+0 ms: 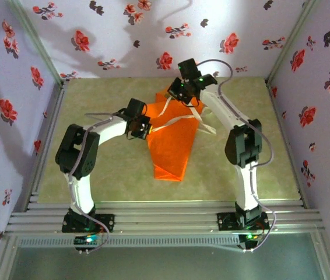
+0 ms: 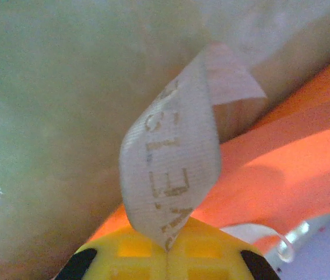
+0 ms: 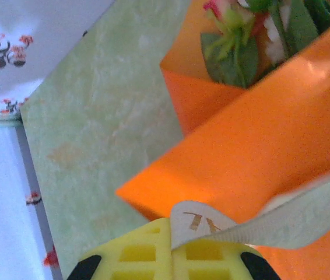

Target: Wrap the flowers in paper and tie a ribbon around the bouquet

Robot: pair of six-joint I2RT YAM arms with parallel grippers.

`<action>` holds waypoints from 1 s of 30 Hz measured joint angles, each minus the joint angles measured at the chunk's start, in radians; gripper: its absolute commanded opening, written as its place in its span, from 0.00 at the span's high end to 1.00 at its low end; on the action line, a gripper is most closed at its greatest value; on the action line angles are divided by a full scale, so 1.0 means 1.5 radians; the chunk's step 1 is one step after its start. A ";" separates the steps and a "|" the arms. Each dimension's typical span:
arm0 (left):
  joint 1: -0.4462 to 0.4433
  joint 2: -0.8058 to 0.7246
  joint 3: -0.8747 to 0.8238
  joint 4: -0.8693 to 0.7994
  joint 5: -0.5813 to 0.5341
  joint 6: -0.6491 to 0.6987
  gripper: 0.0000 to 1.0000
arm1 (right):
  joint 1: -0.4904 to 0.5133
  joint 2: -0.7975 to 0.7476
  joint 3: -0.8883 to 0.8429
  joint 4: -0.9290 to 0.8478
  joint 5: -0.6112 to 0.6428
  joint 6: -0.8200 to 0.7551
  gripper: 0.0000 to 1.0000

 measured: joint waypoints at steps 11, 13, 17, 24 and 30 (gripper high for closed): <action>-0.001 -0.038 -0.055 0.144 0.026 0.020 1.00 | 0.000 0.096 0.046 -0.022 0.001 -0.016 1.00; -0.001 -0.038 -0.055 0.151 0.032 0.021 1.00 | 0.000 0.098 0.046 -0.024 0.000 -0.025 1.00; -0.001 -0.041 -0.056 0.154 0.039 0.029 1.00 | 0.000 0.111 0.058 -0.033 -0.010 -0.046 1.00; -0.001 -0.051 -0.056 0.158 0.052 0.044 1.00 | 0.009 0.143 0.060 -0.049 -0.035 -0.081 1.00; -0.001 -0.052 -0.056 0.150 0.056 0.056 1.00 | 0.035 0.145 0.059 -0.070 -0.038 -0.109 1.00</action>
